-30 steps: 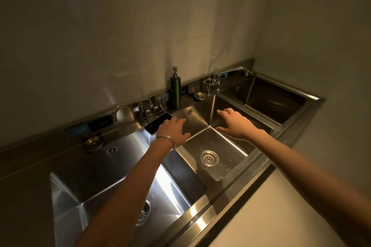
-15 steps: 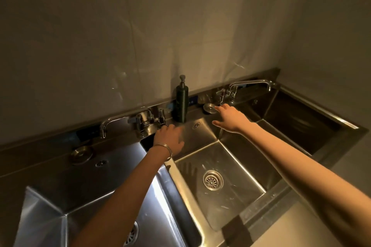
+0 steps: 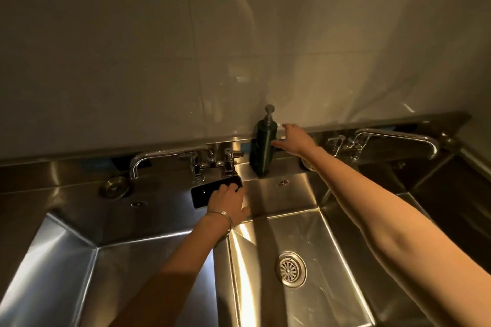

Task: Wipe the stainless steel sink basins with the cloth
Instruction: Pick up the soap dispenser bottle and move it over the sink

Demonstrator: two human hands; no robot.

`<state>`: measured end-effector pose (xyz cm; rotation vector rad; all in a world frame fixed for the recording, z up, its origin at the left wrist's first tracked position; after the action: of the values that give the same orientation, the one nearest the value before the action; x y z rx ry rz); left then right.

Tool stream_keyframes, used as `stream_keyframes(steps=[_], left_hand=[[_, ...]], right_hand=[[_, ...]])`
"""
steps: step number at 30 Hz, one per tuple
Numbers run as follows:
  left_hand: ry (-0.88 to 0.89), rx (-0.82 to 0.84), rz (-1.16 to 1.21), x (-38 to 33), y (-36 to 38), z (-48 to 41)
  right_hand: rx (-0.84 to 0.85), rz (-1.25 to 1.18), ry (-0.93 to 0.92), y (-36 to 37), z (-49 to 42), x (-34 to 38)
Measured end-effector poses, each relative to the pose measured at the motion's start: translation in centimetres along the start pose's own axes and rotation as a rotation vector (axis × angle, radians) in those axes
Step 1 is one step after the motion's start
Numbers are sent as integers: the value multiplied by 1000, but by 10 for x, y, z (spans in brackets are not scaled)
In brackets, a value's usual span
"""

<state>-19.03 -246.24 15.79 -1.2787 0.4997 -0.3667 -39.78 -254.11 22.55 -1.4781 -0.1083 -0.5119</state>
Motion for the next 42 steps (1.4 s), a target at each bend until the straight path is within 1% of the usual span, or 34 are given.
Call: stream_keyframes(steps=[6,9,11,13,18,21,24,27,30,34,36,39,40,42], left_hand=[[-92,15,22,6,15,2],[-130,22,16,11,21,7],[-144,20,21,12,22,9],[-148,21,29,13,22,10],[-138,-8,49,6,15,0],[-109,-63,70,-10,7,-8],[-110,-158,82,-29,-1,-11],[-97,-239,137,-45,-9,-4],[-37,-286,207,-56,-11,13],[71,-280,311,-66,-5,45],[116,-278,346,-67,-3,63],[185,-252,332,-63,3,86],[211,-233,347,-61,5,93],[265,-171,433,-54,8,106]], right_hand=[[-10,-196,-51,9,-46,10],[44,-322,-50,14,-56,14],[66,-339,-41,18,-58,17],[60,-306,-56,18,-56,17],[-27,-65,-128,0,-27,14],[-115,35,-183,-25,1,17],[-191,65,-189,-48,37,21],[-258,107,-161,-62,74,26],[-310,123,-87,-68,114,28],[-406,126,36,-72,168,35],[-426,150,111,-70,191,38],[-361,113,211,-64,219,38],[-305,43,226,-62,228,36],[-151,-198,208,-59,245,35]])
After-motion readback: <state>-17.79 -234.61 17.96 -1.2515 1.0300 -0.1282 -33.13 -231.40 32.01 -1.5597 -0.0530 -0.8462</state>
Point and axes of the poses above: each hand's wrist, its own z-axis away from the middle knuckle, its own y-axis out of the palm, x = y × z, the point moved 3 cm from there along -z, towards the middle knuckle, and after that the axes turned 3 degrees about y, right-handed, at the moved point
